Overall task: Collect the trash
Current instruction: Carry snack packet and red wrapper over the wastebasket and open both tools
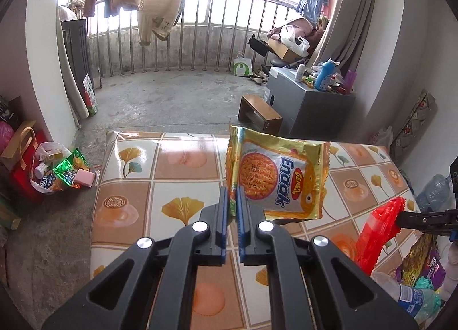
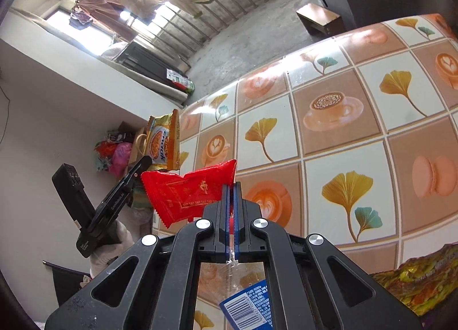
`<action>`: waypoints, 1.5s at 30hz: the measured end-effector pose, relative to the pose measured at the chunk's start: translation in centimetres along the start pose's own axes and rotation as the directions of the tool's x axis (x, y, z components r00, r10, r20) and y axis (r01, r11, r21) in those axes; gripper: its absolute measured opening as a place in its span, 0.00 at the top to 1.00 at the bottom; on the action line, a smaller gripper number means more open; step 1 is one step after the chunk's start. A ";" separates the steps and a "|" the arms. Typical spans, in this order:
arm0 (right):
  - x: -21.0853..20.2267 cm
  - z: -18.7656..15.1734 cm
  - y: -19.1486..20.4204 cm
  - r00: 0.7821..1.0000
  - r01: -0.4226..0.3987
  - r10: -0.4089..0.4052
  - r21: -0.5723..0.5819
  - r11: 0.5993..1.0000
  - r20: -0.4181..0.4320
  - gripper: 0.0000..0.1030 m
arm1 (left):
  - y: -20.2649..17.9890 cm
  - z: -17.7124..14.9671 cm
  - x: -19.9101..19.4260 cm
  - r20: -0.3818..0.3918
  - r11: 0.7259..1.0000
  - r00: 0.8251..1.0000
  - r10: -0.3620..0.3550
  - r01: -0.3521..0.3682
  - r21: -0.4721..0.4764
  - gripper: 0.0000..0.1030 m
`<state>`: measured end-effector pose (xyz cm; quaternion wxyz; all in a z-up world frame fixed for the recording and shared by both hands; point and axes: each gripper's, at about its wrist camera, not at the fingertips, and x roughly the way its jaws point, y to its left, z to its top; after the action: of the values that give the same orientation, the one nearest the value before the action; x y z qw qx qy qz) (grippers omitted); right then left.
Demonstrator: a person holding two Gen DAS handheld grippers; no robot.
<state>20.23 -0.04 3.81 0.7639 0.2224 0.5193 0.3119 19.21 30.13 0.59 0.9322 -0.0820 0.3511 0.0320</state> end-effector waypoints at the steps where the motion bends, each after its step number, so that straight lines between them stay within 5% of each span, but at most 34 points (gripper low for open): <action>1: -0.8 -0.1 -0.1 1.000 -0.012 0.012 0.005 1.000 0.018 1.00 | -0.2 0.2 -0.6 0.010 1.000 1.000 -0.010 0.010 0.002 0.95; 14: -10.2 -3.9 -3.3 0.960 -0.074 0.040 0.113 0.991 0.276 1.00 | -7.2 2.4 -5.2 0.077 0.979 0.986 -0.150 0.137 0.154 0.95; 26: -17.2 -6.5 -8.7 0.901 -0.116 0.019 0.199 0.973 0.433 1.00 | -16.3 2.7 -7.5 0.073 0.926 0.959 -0.274 0.242 0.290 0.95; 38: -24.0 -10.7 -15.6 0.822 -0.127 -0.084 0.325 0.937 0.564 1.00 | -30.1 1.3 -7.2 -0.047 0.795 0.894 -0.445 0.419 0.439 0.95; 45: -28.8 -14.9 -21.2 0.747 -0.107 -0.237 0.464 0.879 0.621 1.00 | -39.8 -0.4 -5.8 -0.205 0.674 0.821 -0.533 0.559 0.482 0.95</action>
<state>3.87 -35.15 3.17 0.8303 0.4781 0.2821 0.0490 19.27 -9.13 9.36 0.8762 0.0723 0.3273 -0.3463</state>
